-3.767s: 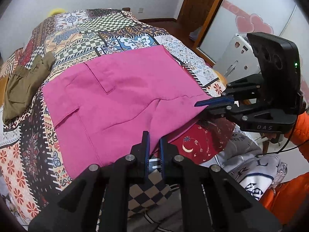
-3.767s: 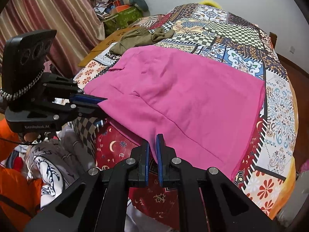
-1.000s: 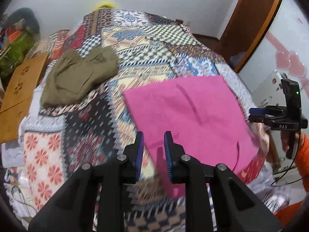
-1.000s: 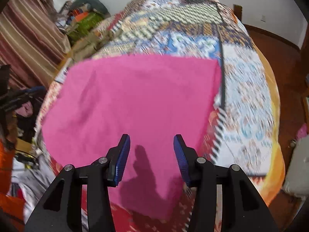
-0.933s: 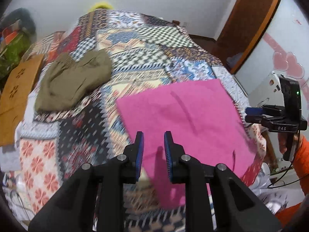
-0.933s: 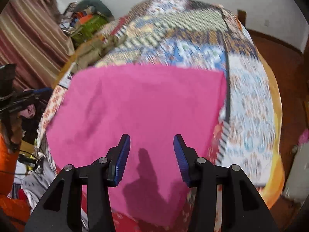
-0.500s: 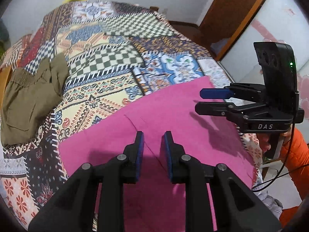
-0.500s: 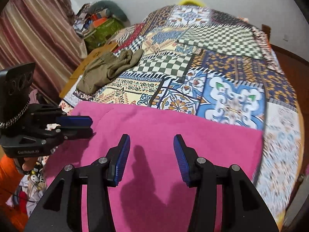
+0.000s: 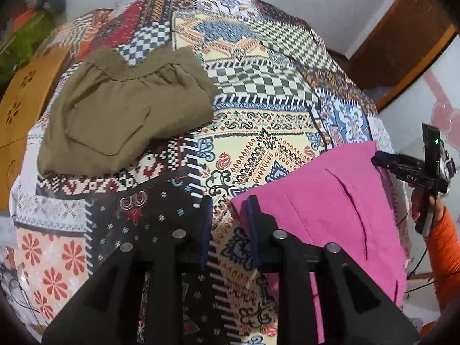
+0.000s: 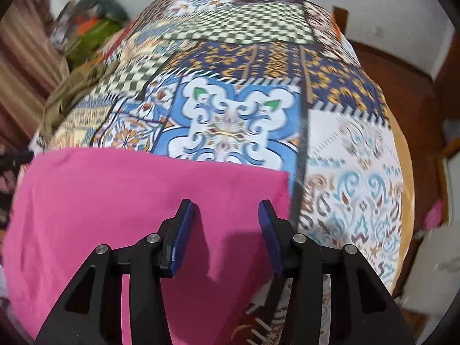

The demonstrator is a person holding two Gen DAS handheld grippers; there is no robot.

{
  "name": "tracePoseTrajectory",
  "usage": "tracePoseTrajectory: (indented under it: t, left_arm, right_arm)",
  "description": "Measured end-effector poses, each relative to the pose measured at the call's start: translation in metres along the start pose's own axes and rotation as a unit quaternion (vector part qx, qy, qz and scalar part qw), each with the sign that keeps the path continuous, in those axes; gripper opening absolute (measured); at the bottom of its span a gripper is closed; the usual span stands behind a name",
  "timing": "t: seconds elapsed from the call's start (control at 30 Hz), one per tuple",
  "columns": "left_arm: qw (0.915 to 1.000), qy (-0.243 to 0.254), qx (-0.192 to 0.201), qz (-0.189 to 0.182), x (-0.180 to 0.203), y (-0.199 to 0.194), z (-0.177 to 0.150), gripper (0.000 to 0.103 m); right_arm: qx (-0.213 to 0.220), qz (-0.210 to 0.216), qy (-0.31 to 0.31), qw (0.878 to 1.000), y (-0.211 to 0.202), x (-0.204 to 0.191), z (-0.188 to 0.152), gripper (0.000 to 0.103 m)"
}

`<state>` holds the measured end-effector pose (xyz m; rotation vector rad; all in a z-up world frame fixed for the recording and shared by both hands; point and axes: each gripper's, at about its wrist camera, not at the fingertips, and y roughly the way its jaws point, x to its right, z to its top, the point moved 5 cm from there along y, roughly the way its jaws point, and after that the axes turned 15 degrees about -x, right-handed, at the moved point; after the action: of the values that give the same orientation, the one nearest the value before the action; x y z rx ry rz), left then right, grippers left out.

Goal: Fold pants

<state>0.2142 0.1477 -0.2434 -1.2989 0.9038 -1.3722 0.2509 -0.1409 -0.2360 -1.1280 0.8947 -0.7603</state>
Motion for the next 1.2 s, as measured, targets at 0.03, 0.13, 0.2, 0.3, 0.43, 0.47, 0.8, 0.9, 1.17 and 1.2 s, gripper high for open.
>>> tracePoseTrajectory:
  t: [0.03, 0.13, 0.2, 0.3, 0.43, 0.47, 0.8, 0.9, 1.17, 1.2]
  left_arm:
    - [1.0000, 0.004, 0.007, 0.002, 0.002, -0.004, -0.002, 0.032]
    - [0.9994, 0.020, 0.027, -0.001, 0.017, -0.013, -0.009, 0.059]
    - [0.9989, 0.033, 0.031, -0.009, 0.029, -0.015, -0.013, 0.065]
    - [0.9984, 0.055, 0.011, -0.007, 0.045, -0.004, -0.013, 0.065]
    - [0.9991, 0.040, -0.006, -0.009, 0.043, 0.011, -0.008, 0.065]
    - [0.9994, 0.028, -0.009, -0.020, 0.039, 0.013, -0.007, 0.065]
    - [0.9988, 0.000, -0.019, -0.045, 0.035, 0.024, 0.000, 0.065]
    - [0.9991, -0.002, -0.013, -0.039, 0.036, 0.024, 0.001, 0.064]
    - [0.9999, 0.012, 0.011, -0.003, 0.045, 0.014, -0.002, 0.040]
    - [0.9995, 0.020, 0.019, 0.012, 0.049, 0.010, -0.003, 0.036]
  right_arm:
    - [0.005, 0.001, 0.006, 1.000, -0.003, 0.003, -0.001, 0.043]
    - [0.023, -0.006, 0.012, 1.000, -0.013, 0.009, -0.006, 0.043]
    - [0.026, -0.005, 0.014, 1.000, -0.015, 0.011, -0.006, 0.043]
    - [0.029, -0.011, 0.015, 0.999, -0.014, 0.013, -0.006, 0.043]
    - [0.027, -0.007, 0.015, 1.000, -0.007, 0.014, -0.002, 0.043]
    - [0.027, -0.007, 0.012, 1.000, -0.006, 0.013, -0.001, 0.043]
    - [0.026, 0.010, 0.005, 1.000, 0.014, 0.008, 0.008, 0.046]
    - [0.035, 0.004, 0.003, 0.999, 0.014, 0.006, 0.009, 0.042]
    - [0.055, 0.005, -0.002, 0.998, 0.008, -0.002, 0.008, 0.007]
    - [0.062, 0.003, -0.008, 0.998, 0.006, -0.006, 0.008, 0.007]
